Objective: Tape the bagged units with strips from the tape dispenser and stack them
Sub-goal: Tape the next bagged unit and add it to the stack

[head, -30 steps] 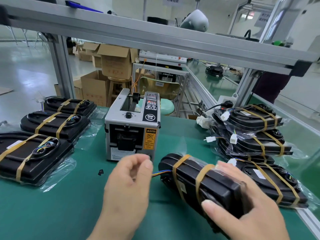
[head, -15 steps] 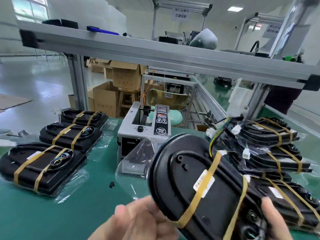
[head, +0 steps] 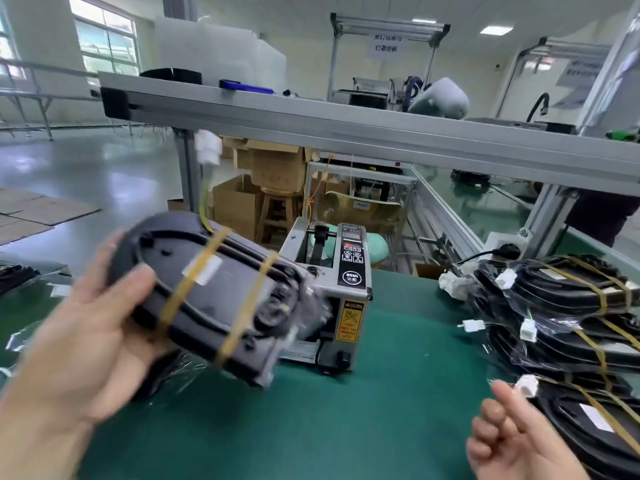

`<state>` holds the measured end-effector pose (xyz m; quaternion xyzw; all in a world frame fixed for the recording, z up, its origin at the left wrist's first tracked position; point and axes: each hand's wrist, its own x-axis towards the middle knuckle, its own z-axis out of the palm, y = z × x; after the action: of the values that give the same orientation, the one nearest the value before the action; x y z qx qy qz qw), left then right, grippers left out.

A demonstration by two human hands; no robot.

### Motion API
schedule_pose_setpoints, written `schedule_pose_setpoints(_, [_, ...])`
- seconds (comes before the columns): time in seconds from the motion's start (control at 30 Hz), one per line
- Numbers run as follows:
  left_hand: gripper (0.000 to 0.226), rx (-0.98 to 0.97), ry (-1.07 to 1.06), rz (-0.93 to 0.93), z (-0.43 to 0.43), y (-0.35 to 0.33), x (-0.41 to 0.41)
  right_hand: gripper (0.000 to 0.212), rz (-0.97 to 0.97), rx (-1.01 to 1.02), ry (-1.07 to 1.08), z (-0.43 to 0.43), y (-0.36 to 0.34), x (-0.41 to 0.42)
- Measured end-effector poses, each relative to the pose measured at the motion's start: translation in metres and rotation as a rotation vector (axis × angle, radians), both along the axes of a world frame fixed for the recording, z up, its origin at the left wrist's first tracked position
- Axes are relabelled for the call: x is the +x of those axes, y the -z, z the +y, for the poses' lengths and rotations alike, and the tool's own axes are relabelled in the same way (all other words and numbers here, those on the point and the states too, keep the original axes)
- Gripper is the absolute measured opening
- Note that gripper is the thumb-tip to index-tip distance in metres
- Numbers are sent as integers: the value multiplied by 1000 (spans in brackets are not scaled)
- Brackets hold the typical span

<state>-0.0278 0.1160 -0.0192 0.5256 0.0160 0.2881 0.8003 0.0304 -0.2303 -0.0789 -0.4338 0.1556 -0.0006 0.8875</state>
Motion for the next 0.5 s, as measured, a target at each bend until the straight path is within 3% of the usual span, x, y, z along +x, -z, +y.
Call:
schedule_pose_setpoints(0.07, [70,-61,-75,93,35,-2,14,18,115,-94,-47,2,-1,5])
schedule_pose_setpoints(0.1, [67,-105,-96,154,54,-1,23,18,69,-119,-115,3,4,1])
schedule_pose_setpoints(0.3, [27,-287,-234,437,132,22,77,13,2,-274,-129,9,15,-1])
schedule_pose_setpoints(0.5, [27,-165,-289,438,162,49,103,15,25,-316,-145,15,27,-5])
